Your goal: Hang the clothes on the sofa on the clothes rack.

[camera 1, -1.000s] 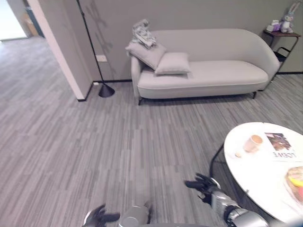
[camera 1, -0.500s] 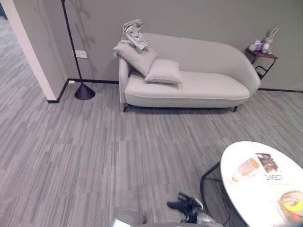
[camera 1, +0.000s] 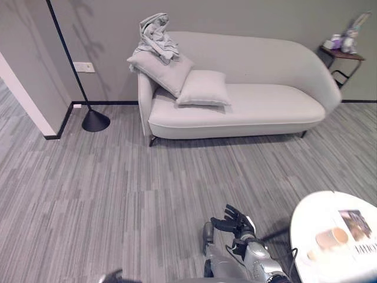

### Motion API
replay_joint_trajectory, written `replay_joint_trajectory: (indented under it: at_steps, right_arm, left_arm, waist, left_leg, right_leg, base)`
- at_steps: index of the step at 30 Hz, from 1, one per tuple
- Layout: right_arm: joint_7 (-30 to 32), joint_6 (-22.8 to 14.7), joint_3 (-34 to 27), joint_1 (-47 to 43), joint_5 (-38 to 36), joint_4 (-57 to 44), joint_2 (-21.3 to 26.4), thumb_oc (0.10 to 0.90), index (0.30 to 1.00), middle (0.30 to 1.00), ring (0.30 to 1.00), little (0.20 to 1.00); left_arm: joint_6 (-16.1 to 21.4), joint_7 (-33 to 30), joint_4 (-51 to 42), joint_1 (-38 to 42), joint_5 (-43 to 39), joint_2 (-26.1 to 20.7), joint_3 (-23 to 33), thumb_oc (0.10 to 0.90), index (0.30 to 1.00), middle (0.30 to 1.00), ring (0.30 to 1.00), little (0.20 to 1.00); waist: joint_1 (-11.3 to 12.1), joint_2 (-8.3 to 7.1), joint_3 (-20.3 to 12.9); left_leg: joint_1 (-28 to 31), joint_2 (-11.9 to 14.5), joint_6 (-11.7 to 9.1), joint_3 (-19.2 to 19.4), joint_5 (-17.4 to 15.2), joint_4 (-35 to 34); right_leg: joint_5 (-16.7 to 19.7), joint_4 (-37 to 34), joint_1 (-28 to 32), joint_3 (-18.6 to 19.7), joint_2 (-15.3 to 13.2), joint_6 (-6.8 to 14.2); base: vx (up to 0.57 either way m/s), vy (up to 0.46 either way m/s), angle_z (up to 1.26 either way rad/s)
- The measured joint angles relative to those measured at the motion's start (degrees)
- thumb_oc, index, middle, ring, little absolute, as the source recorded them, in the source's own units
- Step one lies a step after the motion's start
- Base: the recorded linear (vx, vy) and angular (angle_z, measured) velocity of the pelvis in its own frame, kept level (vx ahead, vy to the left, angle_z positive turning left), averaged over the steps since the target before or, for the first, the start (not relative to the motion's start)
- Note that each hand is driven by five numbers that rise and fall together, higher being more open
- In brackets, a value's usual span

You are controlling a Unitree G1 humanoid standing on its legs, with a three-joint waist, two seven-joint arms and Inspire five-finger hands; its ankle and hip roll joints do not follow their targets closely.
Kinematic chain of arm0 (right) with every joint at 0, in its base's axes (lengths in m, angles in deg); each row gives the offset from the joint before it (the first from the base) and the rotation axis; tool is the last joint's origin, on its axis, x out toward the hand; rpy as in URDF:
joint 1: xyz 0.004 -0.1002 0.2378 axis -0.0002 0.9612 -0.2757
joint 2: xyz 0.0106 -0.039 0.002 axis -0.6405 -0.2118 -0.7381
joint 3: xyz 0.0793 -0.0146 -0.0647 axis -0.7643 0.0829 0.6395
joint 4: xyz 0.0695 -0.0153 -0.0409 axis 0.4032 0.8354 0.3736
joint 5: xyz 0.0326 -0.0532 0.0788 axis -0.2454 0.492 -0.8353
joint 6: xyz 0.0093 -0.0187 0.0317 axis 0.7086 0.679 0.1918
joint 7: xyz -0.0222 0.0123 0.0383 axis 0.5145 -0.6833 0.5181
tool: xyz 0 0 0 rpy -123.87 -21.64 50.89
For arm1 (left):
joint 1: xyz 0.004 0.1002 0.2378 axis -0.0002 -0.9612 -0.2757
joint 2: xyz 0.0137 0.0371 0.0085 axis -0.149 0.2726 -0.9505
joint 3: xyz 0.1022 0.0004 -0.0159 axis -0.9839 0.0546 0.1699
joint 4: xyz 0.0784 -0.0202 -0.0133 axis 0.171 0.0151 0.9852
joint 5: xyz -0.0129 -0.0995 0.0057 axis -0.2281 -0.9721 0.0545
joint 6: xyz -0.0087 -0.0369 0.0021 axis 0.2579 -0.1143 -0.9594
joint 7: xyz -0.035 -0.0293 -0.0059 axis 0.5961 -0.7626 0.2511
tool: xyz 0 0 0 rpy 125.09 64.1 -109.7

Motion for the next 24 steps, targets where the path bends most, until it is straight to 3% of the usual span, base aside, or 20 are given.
replay_joint_trajectory:
  at_steps: [1,2,3,4,5,6,7,8,9,10,12,13,14,16,18,19,20,21,22,24]
  right_arm:
    - [0.02,0.11,-0.01,0.57,1.75,-0.95,1.45,0.800,0.900,0.900,0.900,0.900]
    - [0.26,0.69,-0.13,0.69,5.00,-1.74,5.36,0.800,0.900,0.900,0.900,0.900]
    - [0.74,1.46,-0.11,0.42,6.90,-3.15,7.62,0.800,0.900,0.900,0.900,0.900]
    - [1.13,2.17,-0.25,0.86,9.04,-5.97,10.09,0.800,0.900,0.900,0.900,0.900]
    - [1.45,2.08,-0.79,0.44,9.63,-6.47,10.55,0.800,0.900,0.900,0.900,0.900]
    - [2.20,2.15,-1.56,-0.51,10.62,-7.10,10.86,0.800,0.900,0.900,0.900,0.900]
    - [3.51,2.15,-1.82,-2.63,11.89,-8.54,10.74,0.800,0.900,0.900,0.900,0.900]
    - [4.42,2.12,-1.99,-4.75,13.16,-9.67,11.08,0.800,0.900,0.900,0.900,0.900]
    - [5.00,1.89,-2.57,-6.37,13.85,-10.29,10.74,0.800,0.900,0.900,0.900,0.900]
    - [6.93,1.63,-3.30,-10.91,15.41,-12.23,10.15,0.800,0.900,0.900,0.900,0.900]
    - [9.09,1.15,-3.46,-15.27,16.87,-15.66,10.67,0.800,0.900,0.900,0.900,0.900]
    - [9.38,1.04,-3.62,-16.24,17.80,-17.12,11.42,0.800,0.900,0.900,0.900,0.900]
    - [9.80,0.68,-5.02,-16.26,19.01,-20.66,13.37,0.800,0.900,0.900,0.900,0.900]
    - [10.97,-0.24,-5.98,-16.77,23.42,-23.38,17.12,0.800,0.900,0.900,0.900,0.900]
    - [11.63,-0.27,-6.43,-16.64,25.16,-24.03,18.97,0.800,0.900,0.900,0.900,0.900]
    - [12.76,1.26,-6.71,-16.75,26.75,-24.50,17.62,0.800,0.900,0.900,0.900,0.900]
    - [13.36,1.73,-6.76,-16.66,27.36,-24.62,16.31,0.800,0.900,0.900,0.900,0.900]
    - [13.93,1.72,-6.92,-16.88,27.55,-24.96,15.97,0.800,0.900,0.900,0.900,0.900]
    - [15.12,2.43,-7.07,-17.65,29.47,-24.93,15.22,0.800,0.900,0.900,0.900,0.900]
    - [16.32,2.43,-7.64,-17.79,31.38,-25.07,14.73,0.800,0.900,0.900,0.900,0.900]
  left_arm:
    - [-0.36,0.06,-0.04,-1.46,-0.04,0.34,0.11,0.800,0.900,0.900,0.900,0.900]
    - [-0.54,0.17,-0.52,-2.12,-0.15,1.35,0.12,0.800,0.900,0.900,0.900,0.900]
    - [-0.54,0.20,-1.37,-2.51,-0.30,1.74,0.69,0.800,0.900,0.900,0.900,0.900]
    - [-0.24,0.06,-2.86,-2.35,-0.30,1.35,1.16,0.800,0.900,0.900,0.900,0.900]
    - [0.07,-0.02,-3.99,-2.31,-0.31,0.62,1.17,0.800,0.900,0.900,0.900,0.900]
    - [0.34,-0.02,-5.63,-2.09,-0.43,-0.55,1.18,0.800,0.900,0.900,0.900,0.900]
    - [0.80,-0.30,-8.38,-1.92,-0.54,-2.06,1.12,0.800,0.900,0.900,0.900,0.900]
    - [0.76,-0.37,-9.95,-0.84,-0.54,-2.86,0.75,0.800,0.900,0.900,0.900,0.900]
    - [1.04,-0.78,-10.69,-0.16,-0.92,-3.39,0.08,0.800,0.900,0.900,0.900,0.900]
    - [1.81,-1.59,-13.47,0.47,-0.67,-5.25,0.83,0.800,0.900,0.900,0.900,0.900]
    - [1.24,-1.62,-14.42,1.90,-0.15,-6.71,-1.10,0.800,0.900,0.900,0.900,0.900]
    - [1.15,-1.97,-15.00,2.11,-0.14,-6.76,-2.04,0.800,0.900,0.900,0.900,0.900]
    - [1.96,-1.78,-15.40,2.92,0.40,-5.89,-1.22,0.800,0.900,0.900,0.900,0.900]
    - [1.94,-1.57,-13.85,3.43,1.18,-3.52,0.52,0.800,0.900,0.900,0.900,0.900]
    - [1.68,-1.59,-13.32,3.46,1.16,-2.36,1.19,0.800,0.900,0.900,0.900,0.900]
    - [1.99,-1.38,-10.42,2.19,1.46,-2.57,1.76,0.800,0.900,0.900,0.900,0.900]
    - [1.03,-1.56,-9.66,2.09,1.39,-2.96,2.32,0.800,0.900,0.900,0.900,0.900]
    - [0.63,-1.92,-9.52,1.83,1.42,-2.87,2.28,0.800,0.900,0.900,0.900,0.900]
    - [0.48,-1.97,-8.35,1.99,1.53,-2.71,4.15,0.800,0.900,0.900,0.900,0.900]
    - [0.33,-2.22,-7.80,2.25,1.57,-2.59,4.27,0.800,0.900,0.900,0.900,0.900]
  waist:
    - [0.46,0.16,-1.54]
    - [2.27,3.79,-2.74]
    - [3.82,4.29,-2.80]
    - [3.97,4.23,-2.63]
    - [4.65,3.82,-2.43]
    - [5.66,1.92,-1.42]
    - [7.38,-1.06,-0.22]
    - [7.95,-2.95,0.95]
    - [9.68,-4.22,1.80]
    - [10.84,-6.54,3.10]
    - [11.15,-8.21,5.39]
    - [11.48,-7.97,6.43]
    - [11.25,-7.81,7.19]
    - [12.28,-4.41,7.01]
    - [12.81,-1.12,6.12]
    - [14.61,-0.49,6.08]
    - [15.24,-2.08,6.15]
    - [16.18,-1.99,6.12]
    - [17.86,-3.00,6.37]
    - [18.65,-3.18,6.33]
  left_leg:
    - [1.22,0.87,-0.93,-0.35,-0.55,0.37]
    - [-0.02,2.13,-3.23,0.19,-1.38,6.72]
    - [-3.57,1.72,-6.72,1.41,0.07,15.13]
    - [-8.63,2.45,-8.23,3.97,0.50,26.61]
    - [-9.72,3.59,-7.82,4.42,-0.07,28.47]
    - [-11.39,5.10,-6.52,5.86,0.19,31.84]
    - [-16.16,7.39,-4.96,9.05,0.86,38.60]
    - [-21.12,9.86,-2.74,12.54,1.31,44.19]
    - [-24.36,11.38,-2.36,14.76,1.10,45.65]
    - [-30.10,12.84,-2.84,14.46,1.13,44.71]
    - [-34.80,12.75,-5.68,15.51,1.39,36.25]
    - [-35.51,12.17,-5.60,16.44,1.48,31.23]
    - [-36.94,9.14,-6.62,17.67,2.62,21.85]
    - [-38.41,5.11,-4.70,22.25,9.96,7.25]
    - [-37.41,4.57,-4.69,23.36,14.55,2.15]
    - [-34.51,3.58,-5.32,21.05,18.86,-0.30]
    - [-32.12,2.46,-5.47,22.11,19.52,-1.98]
    - [-31.77,2.38,-5.33,22.59,21.86,-1.25]
    - [-30.41,0.78,-0.79,23.25,19.26,0.60]
    - [-28.18,-0.04,0.50,23.14,18.69,0.82]
  right_leg:
    - [4.10,0.39,0.80,0.25,0.69,-2.39]
    - [5.44,2.75,1.23,-0.54,2.95,-5.91]
    - [3.81,2.01,2.87,-0.51,3.20,-7.11]
    - [2.71,-0.13,6.38,-1.34,3.43,-6.18]
    - [1.29,-1.01,8.92,0.06,3.77,-6.23]
    - [-1.05,-1.49,11.79,0.32,3.80,-6.43]
    - [-3.07,-1.90,14.79,1.83,3.70,-6.99]
    - [-3.25,-1.82,15.48,2.02,3.48,-7.10]
    - [-3.20,-1.95,16.23,2.99,3.22,-6.98]
    - [-3.49,-2.23,17.29,3.98,3.08,-7.36]
    - [-5.66,-4.10,21.13,3.89,1.57,-6.42]
    - [-6.51,-4.11,22.25,3.86,1.26,-6.08]
    - [-7.98,-4.18,23.25,2.84,-0.49,-5.02]
    - [-11.02,-4.47,25.99,2.19,-0.73,-3.11]
    - [-11.99,-4.07,27.31,2.79,0.66,-1.20]
    - [-14.35,-4.27,30.52,4.08,0.61,-0.56]
    - [-15.16,-3.91,30.96,4.10,-0.86,0.85]
    - [-15.44,-3.54,31.43,3.55,-1.37,1.28]
    - [-15.66,-2.57,32.92,3.84,-2.77,1.95]
    - [-15.61,-1.05,34.18,3.56,-3.73,2.64]
  base:
    - [0.73,-0.269,0.41]
    - [0.50,-0.185,0.34]
    - [0.69,-0.262,0.63]
    - [0.32,-0.133,0.71]
    - [0.46,-0.227,0.82]
    - [0.20,-0.221,0.36]
    - [0.28,-0.296,0.24]
    - [0.15,-0.201,-0.19]
    - [0.28,-0.107,-0.48]
    - [0.21,-0.024,-0.61]
    - [0.37,0.067,-0.25]
    - [0.42,0.119,0.17]
    - [0.35,0.087,0.19]
    - [0.30,0.065,0.14]
    - [0.43,0.084,-0.20]
    - [0.39,0.096,-0.48]
    - [0.41,0.110,-0.43]
    - [0.45,0.145,-0.35]
    - [0.43,0.142,-0.19]
    - [0.32,0.135,0.04]
